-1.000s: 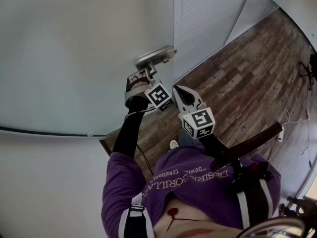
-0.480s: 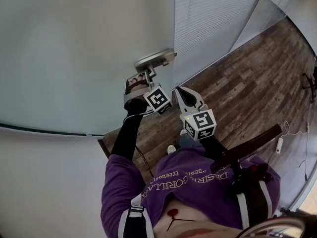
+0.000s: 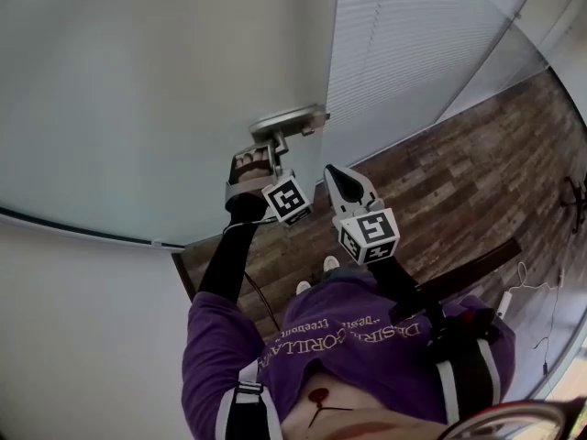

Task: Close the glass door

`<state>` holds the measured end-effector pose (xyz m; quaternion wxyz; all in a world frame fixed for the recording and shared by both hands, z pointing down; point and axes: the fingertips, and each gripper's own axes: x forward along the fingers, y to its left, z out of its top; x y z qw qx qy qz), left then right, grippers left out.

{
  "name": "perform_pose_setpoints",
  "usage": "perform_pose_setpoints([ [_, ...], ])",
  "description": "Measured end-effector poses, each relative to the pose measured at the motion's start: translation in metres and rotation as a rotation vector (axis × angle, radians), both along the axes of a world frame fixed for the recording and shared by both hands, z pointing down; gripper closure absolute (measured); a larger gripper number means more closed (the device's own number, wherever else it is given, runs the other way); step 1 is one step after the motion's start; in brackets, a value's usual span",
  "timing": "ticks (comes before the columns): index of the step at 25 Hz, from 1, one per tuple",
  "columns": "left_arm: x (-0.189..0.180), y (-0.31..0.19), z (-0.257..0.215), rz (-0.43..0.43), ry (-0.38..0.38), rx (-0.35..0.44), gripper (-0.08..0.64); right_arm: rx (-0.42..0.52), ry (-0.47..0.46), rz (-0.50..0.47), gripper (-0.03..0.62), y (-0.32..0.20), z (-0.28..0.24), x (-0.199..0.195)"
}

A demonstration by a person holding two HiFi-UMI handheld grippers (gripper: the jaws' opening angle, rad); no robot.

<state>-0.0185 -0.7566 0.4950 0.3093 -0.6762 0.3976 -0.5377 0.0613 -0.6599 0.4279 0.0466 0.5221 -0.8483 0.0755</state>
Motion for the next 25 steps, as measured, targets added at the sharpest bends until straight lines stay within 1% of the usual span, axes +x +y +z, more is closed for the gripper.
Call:
perform_pose_setpoints([
  [8, -0.007, -0.01, 0.014, -0.038, -0.006, 0.014, 0.509, -0.005, 0.005, -0.055, 0.603, -0.011, 0.018, 0.0],
  [15, -0.011, -0.016, 0.017, -0.066, -0.006, 0.037, 0.512, -0.003, 0.008, -0.075, 0.603, -0.014, 0.025, 0.009],
  [22, -0.018, -0.022, 0.014, -0.107, -0.032, 0.067, 0.518, -0.006, 0.011, -0.097, 0.603, -0.008, 0.03, 0.017],
  [25, -0.021, -0.028, 0.019, -0.119, -0.032, 0.061, 0.519, -0.006, 0.01, -0.097, 0.603, -0.011, 0.034, 0.019],
])
